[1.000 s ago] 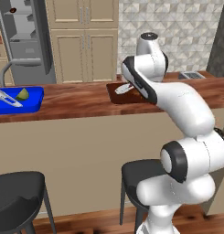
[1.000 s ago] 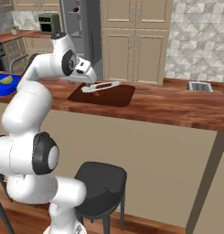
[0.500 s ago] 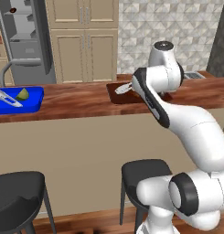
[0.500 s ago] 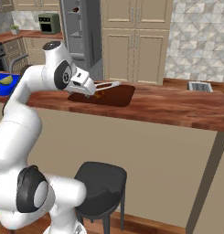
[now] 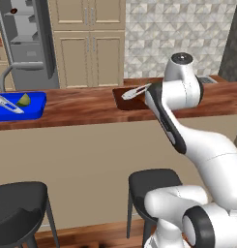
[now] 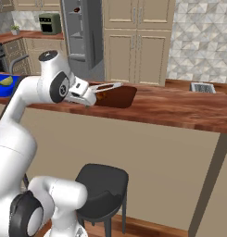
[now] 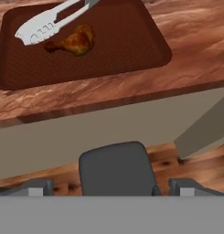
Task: Gather the squash and lemon wedge from the fridge and place them on a tray on the dining counter. Then gather the steak and chicken drumstick from the fridge and place them on the other tray.
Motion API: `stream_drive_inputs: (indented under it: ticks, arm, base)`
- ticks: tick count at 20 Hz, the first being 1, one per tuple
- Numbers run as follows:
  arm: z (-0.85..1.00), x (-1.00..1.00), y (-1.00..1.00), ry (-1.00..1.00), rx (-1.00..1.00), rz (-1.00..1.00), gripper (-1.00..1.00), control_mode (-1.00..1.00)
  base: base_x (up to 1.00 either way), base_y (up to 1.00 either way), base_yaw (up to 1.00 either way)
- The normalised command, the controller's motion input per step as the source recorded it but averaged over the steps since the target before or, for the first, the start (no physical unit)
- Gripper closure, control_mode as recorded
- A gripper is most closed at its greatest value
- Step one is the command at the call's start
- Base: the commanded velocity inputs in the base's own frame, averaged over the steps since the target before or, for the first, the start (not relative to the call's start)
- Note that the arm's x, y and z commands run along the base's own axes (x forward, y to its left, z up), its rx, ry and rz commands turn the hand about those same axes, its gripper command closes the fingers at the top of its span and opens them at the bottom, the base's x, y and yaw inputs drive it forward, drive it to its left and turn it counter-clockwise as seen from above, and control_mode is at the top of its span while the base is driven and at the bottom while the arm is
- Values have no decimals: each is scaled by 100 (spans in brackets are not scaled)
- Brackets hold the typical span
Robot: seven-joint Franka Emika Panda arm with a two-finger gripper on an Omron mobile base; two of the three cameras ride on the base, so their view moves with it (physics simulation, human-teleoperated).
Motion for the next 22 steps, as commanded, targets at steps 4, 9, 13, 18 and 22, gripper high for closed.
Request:
stream_drive_inputs:
  ticks: [4,9,13,18,22]
  arm:
    - [0,-27,-12,-5,0,0,-100,-100]
    - [0,-13,-8,-1,0,-1,-100,100]
    - [0,0,0,0,0,0,-100,100]
    - [0,0,0,0,0,0,-100,100]
    - [0,0,0,0,0,0,-100,100]
  base:
    - [0,0,0]
    - [-44,-62,-4]
    - [-23,-99,-9]
    - [0,-100,-11]
    - [1,-100,-11]
